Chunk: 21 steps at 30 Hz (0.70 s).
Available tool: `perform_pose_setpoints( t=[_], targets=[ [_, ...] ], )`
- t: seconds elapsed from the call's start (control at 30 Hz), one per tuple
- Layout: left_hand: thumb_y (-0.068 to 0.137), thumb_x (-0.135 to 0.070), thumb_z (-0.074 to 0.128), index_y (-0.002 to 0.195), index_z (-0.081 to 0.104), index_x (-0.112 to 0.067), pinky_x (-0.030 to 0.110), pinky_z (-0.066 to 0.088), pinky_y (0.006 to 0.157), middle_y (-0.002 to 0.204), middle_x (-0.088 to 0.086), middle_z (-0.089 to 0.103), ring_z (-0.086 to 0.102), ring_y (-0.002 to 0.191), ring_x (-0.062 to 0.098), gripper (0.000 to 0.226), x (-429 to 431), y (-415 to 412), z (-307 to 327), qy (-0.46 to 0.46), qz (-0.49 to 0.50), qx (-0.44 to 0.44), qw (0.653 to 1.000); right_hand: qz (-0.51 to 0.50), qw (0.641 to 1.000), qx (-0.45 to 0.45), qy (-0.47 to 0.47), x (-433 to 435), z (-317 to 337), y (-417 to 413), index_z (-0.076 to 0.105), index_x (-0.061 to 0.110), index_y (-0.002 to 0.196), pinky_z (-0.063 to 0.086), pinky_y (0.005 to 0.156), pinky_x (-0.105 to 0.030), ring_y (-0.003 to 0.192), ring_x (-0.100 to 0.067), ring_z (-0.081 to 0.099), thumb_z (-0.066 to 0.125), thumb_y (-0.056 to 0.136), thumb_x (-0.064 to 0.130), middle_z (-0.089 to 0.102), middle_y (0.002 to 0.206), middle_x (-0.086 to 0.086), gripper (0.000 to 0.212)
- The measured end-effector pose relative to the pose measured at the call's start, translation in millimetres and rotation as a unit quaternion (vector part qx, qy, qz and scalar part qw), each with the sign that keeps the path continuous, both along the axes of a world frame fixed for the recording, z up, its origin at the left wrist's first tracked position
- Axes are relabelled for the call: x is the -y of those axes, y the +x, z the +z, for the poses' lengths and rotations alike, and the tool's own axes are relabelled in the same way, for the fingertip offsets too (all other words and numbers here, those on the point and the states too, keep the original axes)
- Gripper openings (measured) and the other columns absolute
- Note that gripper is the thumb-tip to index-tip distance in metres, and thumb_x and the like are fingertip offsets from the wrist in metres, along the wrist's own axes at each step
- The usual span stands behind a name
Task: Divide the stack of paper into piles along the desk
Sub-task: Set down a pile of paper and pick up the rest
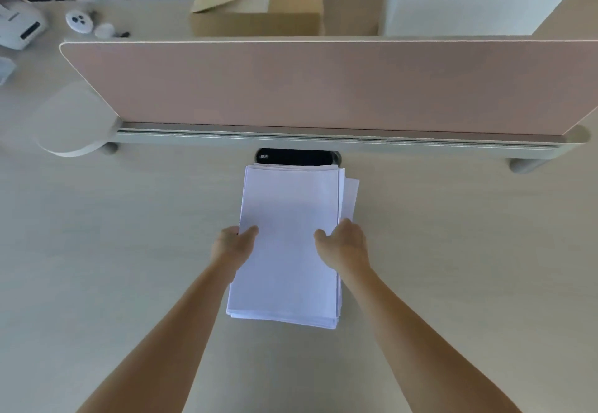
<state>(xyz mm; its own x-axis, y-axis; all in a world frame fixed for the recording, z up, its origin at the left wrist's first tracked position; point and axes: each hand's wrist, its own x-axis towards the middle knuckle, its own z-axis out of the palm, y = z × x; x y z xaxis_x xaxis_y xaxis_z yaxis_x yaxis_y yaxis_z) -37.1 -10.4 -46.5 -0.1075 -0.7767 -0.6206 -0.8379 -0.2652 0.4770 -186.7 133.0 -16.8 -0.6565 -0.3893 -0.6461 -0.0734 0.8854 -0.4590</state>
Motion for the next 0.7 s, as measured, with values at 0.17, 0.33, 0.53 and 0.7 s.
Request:
perform_pose_setpoints(
  t=[0.17,0.33,0.53,0.7],
  targets=[
    [0.088,-0.030,0.057,0.059,0.040,-0.019,0.026,0.027,0.051,0.059,0.001,0.041,0.040,0.056,0.022,0.036,-4,0,-2,-0.007,-0.007,0.001,1.000,0.009,1.000,-0.024,0.015,6,0,7,0.052,0.005,0.119,0.043,0.102,-0.045,0.122,-0.030,0.042,0.050,0.093,0.043,0.045,0.128,-0.010,0.046],
    [0.087,-0.035,0.057,0.069,0.048,-0.017,0.027,0.032,0.053,0.064,0.001,0.048,0.046,0.061,0.023,0.027,-6,-1,-4,-0.006,-0.013,0.002,1.000,0.024,0.999,-0.018,0.019,8,2,12,0.055,0.005,0.116,0.039,0.105,-0.043,0.127,-0.031,0.035,0.051,0.092,0.043,0.040,0.136,-0.011,0.045],
    [0.076,-0.046,0.056,0.111,0.060,0.000,0.026,0.036,0.053,0.073,0.000,0.051,0.051,0.069,0.025,0.058,-7,0,-5,-0.008,-0.010,0.012,1.000,-0.130,0.984,0.078,-0.096,11,-2,13,0.036,0.006,0.141,0.052,0.092,-0.044,0.119,-0.030,0.052,0.057,0.087,0.035,0.048,0.132,-0.010,0.064],
    [0.081,-0.044,0.057,0.118,0.056,0.005,0.024,0.030,0.050,0.068,-0.001,0.046,0.045,0.060,0.020,0.061,-5,3,-4,-0.005,-0.007,0.012,1.000,-0.216,0.953,0.167,-0.133,17,-4,12,0.034,0.004,0.142,0.045,0.067,-0.029,0.096,-0.023,0.057,0.058,0.089,0.032,0.055,0.109,-0.005,0.064]
  ],
)
